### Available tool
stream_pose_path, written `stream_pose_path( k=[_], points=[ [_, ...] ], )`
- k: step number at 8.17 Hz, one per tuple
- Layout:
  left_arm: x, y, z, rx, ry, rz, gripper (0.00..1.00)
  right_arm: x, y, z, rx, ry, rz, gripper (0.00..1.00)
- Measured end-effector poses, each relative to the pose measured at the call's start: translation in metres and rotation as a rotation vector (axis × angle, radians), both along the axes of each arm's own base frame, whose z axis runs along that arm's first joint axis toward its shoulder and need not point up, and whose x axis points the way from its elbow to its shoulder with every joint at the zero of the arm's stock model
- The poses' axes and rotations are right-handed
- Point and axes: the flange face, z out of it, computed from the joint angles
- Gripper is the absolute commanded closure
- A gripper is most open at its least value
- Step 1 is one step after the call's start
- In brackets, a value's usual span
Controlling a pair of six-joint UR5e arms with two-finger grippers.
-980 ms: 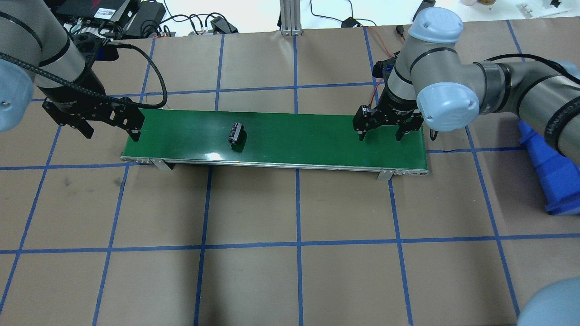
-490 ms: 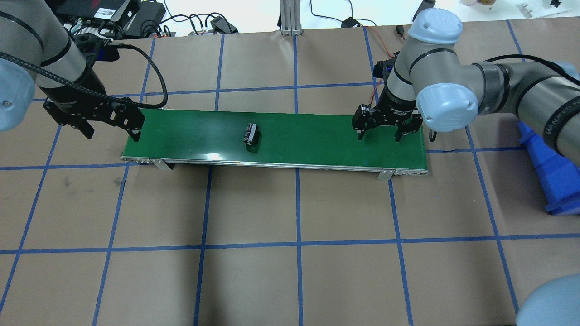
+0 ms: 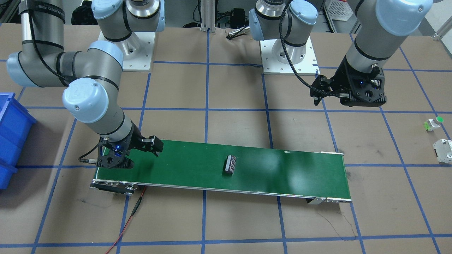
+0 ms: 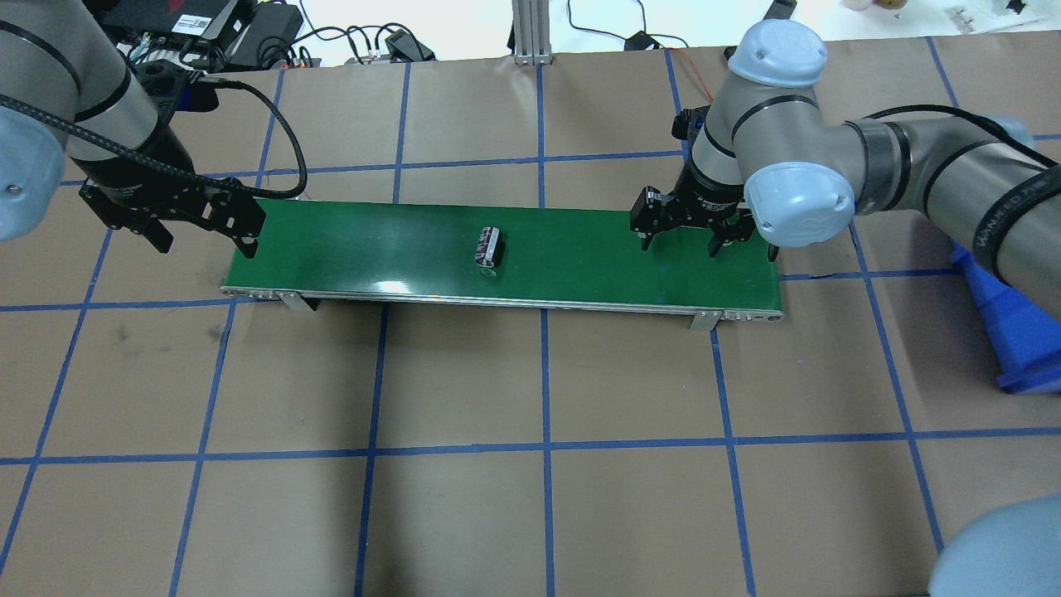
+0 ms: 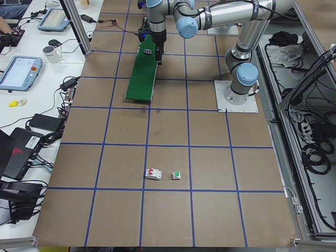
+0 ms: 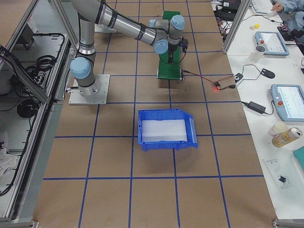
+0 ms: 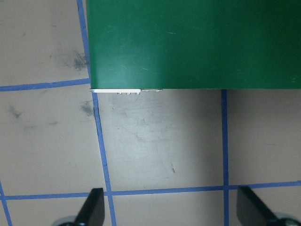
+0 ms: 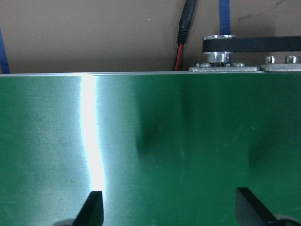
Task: Move capacitor from left to right
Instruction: 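Hold the right gripper open at the belt end as the capacitor approaches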
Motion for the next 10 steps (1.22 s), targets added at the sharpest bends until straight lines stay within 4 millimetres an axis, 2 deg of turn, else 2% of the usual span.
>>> stream_pose_path(
  k=[10],
  points=[
    [-0.001, 0.0, 0.0, -0.002, 0.004, 0.0, 0.0, 0.019, -0.003, 0.002, -0.043, -0.028, -0.072, 0.0]
  ],
)
